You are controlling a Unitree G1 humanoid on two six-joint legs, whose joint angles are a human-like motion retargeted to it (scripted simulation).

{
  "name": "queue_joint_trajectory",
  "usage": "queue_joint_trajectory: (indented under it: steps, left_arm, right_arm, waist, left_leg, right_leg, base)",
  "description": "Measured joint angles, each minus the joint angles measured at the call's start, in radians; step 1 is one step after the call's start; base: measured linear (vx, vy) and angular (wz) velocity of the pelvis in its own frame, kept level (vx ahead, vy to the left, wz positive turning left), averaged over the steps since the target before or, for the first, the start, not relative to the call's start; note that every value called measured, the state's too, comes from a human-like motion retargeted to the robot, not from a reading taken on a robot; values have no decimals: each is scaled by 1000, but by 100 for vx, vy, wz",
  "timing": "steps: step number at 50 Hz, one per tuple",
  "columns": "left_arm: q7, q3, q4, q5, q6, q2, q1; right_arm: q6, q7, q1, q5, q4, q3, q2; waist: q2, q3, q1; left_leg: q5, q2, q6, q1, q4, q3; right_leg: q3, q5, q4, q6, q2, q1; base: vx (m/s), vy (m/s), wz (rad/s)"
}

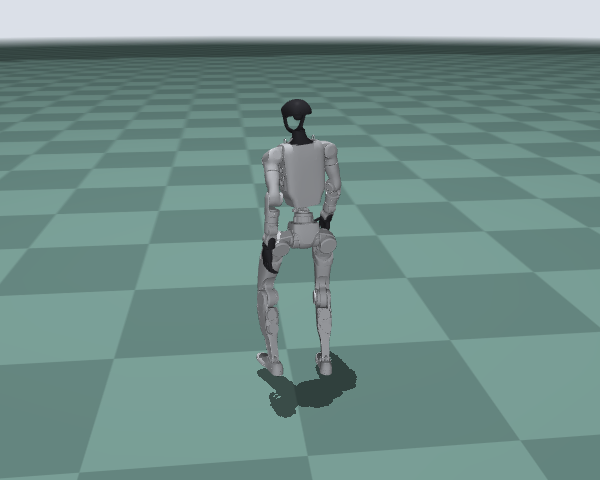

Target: Run

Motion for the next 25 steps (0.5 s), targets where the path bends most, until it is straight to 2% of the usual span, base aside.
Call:
queue_joint_trajectory:
  steps: [5,7,10,15,17,18,21,25]
  left_arm:
    - [-64,5,-25,24,5,55,32]
    - [-87,11,-38,14,15,71,23]
    - [-104,1,-39,6,20,72,0]
    - [-106,-51,-2,-3,25,57,-117]
    - [-87,-73,15,0,23,54,-171]
    - [-73,-82,33,0,22,56,-219]
    - [-29,-87,51,-1,16,63,-297]
    - [15,-64,72,-42,14,71,-390]
  right_arm:
    - [18,78,-47,-16,-66,65,-6]
    - [37,115,-64,-19,-84,74,-12]
    - [53,146,-61,-34,-77,79,-12]
    - [82,157,-39,-50,17,45,-11]
    - [94,159,-10,-38,63,26,-9]
    - [99,164,-9,-28,95,9,-10]
    - [112,180,48,-5,156,-15,-12]
    - [119,226,117,9,220,-41,-17]
  waist:
    - [94,5,29]
    - [139,29,24]
    - [172,39,-13]
    - [147,80,-110]
    - [128,109,-146]
    - [111,116,-159]
    - [73,153,-182]
    - [23,156,-193]
  left_leg:
    - [-75,42,-3,162,228,-105]
    - [-79,51,-21,277,226,-149]
    - [-85,16,-38,409,146,-212]
    - [-151,-95,6,566,-143,-243]
    - [-209,-124,37,583,-194,-225]
    - [-197,-146,51,597,-274,-216]
    - [-198,-178,63,589,-309,-169]
    - [-137,-209,60,557,-385,-122]
  right_leg:
    - [96,41,-14,-11,94,16]
    - [126,63,-44,-19,138,48]
    - [165,60,27,-16,156,2]
    - [232,42,230,36,111,-154]
    - [236,61,303,63,91,-213]
    - [230,84,333,75,66,-258]
    - [163,88,408,52,-8,-313]
    - [92,50,444,30,-74,-332]
  base:
    - [-27,12,-126]
    - [-29,12,-141]
    - [-34,14,-128]
    - [-40,16,-107]
    - [-46,18,-97]
    - [-45,18,-99]
    - [-46,15,-109]
    - [-40,8,-90]
